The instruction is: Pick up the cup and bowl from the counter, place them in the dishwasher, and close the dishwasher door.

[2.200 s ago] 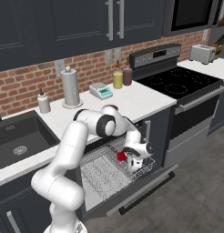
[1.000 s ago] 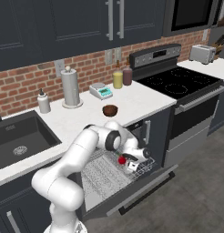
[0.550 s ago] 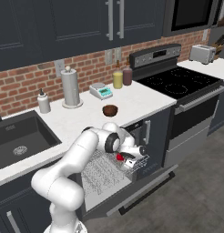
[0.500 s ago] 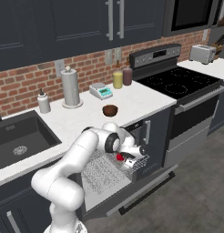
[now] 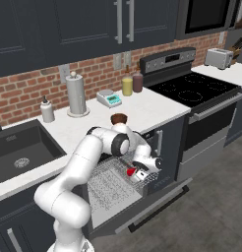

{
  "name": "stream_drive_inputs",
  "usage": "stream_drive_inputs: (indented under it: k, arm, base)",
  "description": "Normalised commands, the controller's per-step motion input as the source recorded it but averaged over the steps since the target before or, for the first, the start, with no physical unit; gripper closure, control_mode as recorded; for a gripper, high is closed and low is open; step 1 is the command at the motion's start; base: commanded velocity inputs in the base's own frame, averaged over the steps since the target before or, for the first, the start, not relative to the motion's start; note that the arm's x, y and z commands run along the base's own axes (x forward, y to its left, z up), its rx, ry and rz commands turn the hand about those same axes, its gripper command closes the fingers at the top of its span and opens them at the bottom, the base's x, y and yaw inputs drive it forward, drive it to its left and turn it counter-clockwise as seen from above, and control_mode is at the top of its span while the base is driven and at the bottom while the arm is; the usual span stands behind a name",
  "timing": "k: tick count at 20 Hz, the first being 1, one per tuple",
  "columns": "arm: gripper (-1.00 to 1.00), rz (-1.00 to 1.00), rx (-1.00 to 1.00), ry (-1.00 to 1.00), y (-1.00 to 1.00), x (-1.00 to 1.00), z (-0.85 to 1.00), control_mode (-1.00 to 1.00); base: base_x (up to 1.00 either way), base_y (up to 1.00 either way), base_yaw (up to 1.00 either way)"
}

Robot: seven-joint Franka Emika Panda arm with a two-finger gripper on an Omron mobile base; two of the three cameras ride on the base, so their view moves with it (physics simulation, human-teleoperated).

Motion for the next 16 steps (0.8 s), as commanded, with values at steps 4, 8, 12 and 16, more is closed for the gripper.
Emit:
stream_drive_inputs:
  k: [4, 8, 12, 16]
  arm:
    - [-1.00, -0.10, 0.11, 0.00, -0.01, -0.56, 0.75, -1.00]
    - [-1.00, -0.07, 0.10, 0.00, 0.00, -0.60, 0.98, -1.00]
    - [-1.00, 0.00, 0.06, -0.03, 0.00, -0.51, 1.00, -1.00]
    - [-1.00, 0.00, 0.00, -0.05, 0.00, -0.39, 1.00, -1.00]
  base:
    - [0.00, 0.00, 0.00]
    - [0.00, 0.00, 0.00]
    - [0.00, 0.00, 0.00]
    - [0.00, 0.00, 0.00]
